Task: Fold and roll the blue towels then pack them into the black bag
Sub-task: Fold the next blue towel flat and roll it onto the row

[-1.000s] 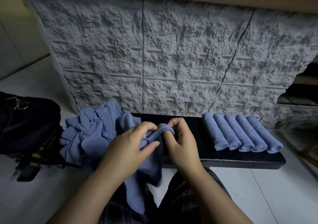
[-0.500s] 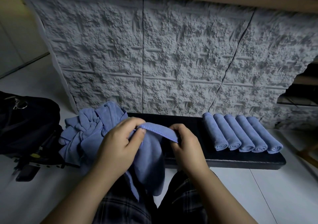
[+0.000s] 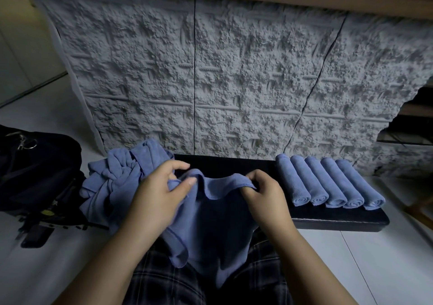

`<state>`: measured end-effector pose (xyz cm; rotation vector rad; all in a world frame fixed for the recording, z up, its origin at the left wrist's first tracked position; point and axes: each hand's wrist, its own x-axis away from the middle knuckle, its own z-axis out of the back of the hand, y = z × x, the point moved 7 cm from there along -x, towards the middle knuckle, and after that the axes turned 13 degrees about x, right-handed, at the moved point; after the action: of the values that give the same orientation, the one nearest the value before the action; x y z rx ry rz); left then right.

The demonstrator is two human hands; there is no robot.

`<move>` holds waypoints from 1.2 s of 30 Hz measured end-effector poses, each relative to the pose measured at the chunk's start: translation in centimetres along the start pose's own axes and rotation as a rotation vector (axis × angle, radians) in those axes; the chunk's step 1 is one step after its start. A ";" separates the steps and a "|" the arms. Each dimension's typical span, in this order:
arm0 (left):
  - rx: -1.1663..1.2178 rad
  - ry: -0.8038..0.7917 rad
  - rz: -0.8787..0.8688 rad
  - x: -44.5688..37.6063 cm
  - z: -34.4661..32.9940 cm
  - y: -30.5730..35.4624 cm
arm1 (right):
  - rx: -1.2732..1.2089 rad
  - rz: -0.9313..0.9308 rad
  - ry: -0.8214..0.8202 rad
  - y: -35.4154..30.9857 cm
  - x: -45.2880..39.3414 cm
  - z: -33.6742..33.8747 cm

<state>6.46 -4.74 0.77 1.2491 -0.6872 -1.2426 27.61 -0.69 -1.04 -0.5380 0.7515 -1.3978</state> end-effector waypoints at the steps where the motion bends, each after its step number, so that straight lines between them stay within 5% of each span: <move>1: 0.012 -0.043 -0.016 0.2 -0.5 0.3 | 0.008 0.021 -0.024 -0.7 0.1 0.0; 7: -0.019 -0.344 -0.099 2.0 -5.0 2.1 | -0.063 0.154 -0.121 -5.1 1.3 -0.2; 21: 0.006 -0.070 -0.426 2.3 -1.7 5.2 | 0.044 0.197 0.017 -3.7 0.7 0.5; 36: 0.258 0.375 -0.207 1.8 2.9 4.9 | 0.091 -0.060 0.118 1.4 -0.3 1.8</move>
<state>5.81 -8.06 5.73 1.7489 -0.4602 -1.0625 29.88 -0.41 -0.81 -0.4132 0.7673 -1.5219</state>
